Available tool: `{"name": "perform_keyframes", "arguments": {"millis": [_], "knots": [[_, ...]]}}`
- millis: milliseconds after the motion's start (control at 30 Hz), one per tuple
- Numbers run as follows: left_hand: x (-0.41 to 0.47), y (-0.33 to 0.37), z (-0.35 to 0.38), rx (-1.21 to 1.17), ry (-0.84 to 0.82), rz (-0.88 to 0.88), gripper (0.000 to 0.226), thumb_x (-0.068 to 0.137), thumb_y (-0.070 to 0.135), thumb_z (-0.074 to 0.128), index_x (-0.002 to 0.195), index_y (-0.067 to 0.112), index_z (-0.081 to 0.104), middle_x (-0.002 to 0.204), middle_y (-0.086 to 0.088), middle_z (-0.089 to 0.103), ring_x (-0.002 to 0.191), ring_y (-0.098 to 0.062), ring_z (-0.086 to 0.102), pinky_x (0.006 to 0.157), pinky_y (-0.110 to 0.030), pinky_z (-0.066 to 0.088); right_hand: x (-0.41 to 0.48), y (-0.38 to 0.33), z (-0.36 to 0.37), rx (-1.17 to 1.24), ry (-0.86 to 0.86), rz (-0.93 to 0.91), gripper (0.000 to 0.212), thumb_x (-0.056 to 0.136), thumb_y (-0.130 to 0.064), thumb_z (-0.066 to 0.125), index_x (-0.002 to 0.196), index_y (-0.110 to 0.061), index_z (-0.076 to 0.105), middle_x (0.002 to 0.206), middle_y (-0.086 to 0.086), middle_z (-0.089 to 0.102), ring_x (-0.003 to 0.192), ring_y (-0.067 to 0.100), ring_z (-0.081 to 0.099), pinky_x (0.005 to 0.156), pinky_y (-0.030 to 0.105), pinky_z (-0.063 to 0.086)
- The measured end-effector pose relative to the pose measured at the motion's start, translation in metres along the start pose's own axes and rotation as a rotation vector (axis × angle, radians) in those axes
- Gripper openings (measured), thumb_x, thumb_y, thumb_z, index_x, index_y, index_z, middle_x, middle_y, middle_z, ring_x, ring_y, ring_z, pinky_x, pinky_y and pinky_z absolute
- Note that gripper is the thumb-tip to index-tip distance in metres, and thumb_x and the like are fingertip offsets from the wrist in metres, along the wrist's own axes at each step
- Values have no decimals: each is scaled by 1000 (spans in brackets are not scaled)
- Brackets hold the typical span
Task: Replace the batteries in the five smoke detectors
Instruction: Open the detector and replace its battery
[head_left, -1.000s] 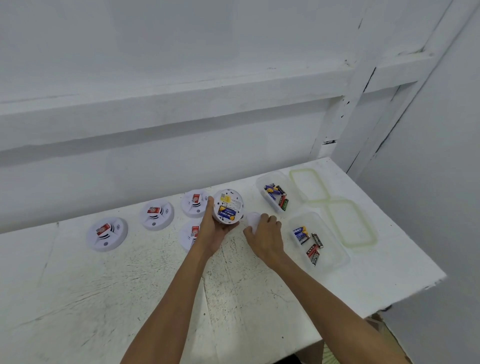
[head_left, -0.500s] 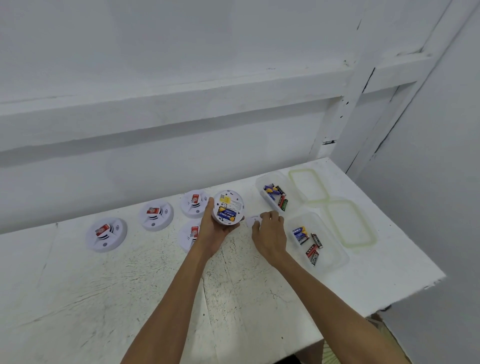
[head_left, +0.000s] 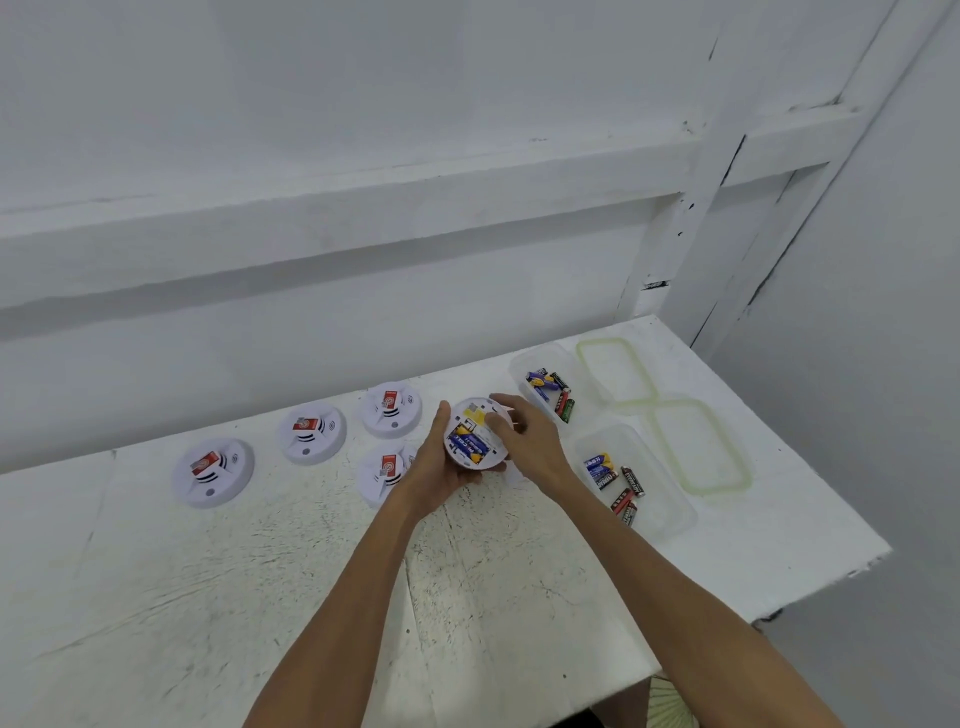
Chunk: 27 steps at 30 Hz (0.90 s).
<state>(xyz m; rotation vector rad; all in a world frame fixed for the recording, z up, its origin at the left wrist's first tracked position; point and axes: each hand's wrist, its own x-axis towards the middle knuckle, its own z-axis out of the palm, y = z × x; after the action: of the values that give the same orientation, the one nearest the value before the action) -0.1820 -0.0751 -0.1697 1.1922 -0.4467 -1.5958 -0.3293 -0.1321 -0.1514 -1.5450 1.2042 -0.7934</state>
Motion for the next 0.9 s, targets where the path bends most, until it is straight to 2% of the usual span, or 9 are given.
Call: {"name": "perform_keyframes", "arguments": {"millis": [67,133,200,267,400,533,700,800,900], "knots": [[3,-2,1,58,4,21,67,106,63,28,126,14,68,106,-19,77,74,-29,74,50,-27,54,-2,4,-1,40,13,31,24,96,-32,63,121,-30,62,104,-5,71,93,8,70,75,31,63],[6,-5,1,105,36,54,64,107,59,33,128,8,67,102,-21,74,67,-23,65,48,-26,47,-5,7,-2,99,59,108,24,95,-30,66,117,-25,61,101,2,71,90,12,71,69,35,64],[7,-10,2,139,94,68,45,109,44,44,127,7,63,100,-18,70,67,-20,59,50,-25,43,-5,9,-2,138,98,192,29,93,-29,68,117,-17,58,104,7,70,89,15,72,68,35,64],[9,-16,3,161,113,99,31,106,27,56,133,11,56,110,-12,72,77,-19,64,57,-27,47,-5,12,-3,135,109,226,31,93,-30,69,117,-15,56,105,9,70,89,18,72,70,37,64],[9,-27,9,64,105,172,46,102,12,63,145,15,45,137,-11,66,113,-25,70,82,-34,62,-5,12,-7,79,100,241,33,90,-32,71,114,-16,54,100,8,69,84,18,73,75,40,63],[8,-37,14,-50,126,219,49,103,7,61,146,10,38,141,-15,62,122,-30,67,90,-38,63,-8,11,-7,-49,96,221,32,90,-35,68,110,-15,53,95,9,71,84,20,73,81,42,61],[8,-37,14,-81,94,256,43,104,6,57,144,14,47,134,-11,69,118,-29,70,92,-46,62,-12,0,-7,-365,94,80,33,93,-28,64,112,-4,53,106,12,66,89,22,63,71,29,48],[8,-36,10,-65,77,260,46,103,6,60,146,17,48,136,-12,68,121,-32,69,96,-50,60,-13,-7,-9,-415,92,-38,39,92,-22,66,124,-6,51,122,11,55,104,23,56,79,24,42],[8,-37,9,-47,79,249,48,102,6,62,146,16,47,138,-15,66,119,-34,70,97,-53,59,-13,-11,-10,-436,68,-124,37,93,-15,63,128,-13,52,128,8,51,96,14,52,77,15,37]]}}
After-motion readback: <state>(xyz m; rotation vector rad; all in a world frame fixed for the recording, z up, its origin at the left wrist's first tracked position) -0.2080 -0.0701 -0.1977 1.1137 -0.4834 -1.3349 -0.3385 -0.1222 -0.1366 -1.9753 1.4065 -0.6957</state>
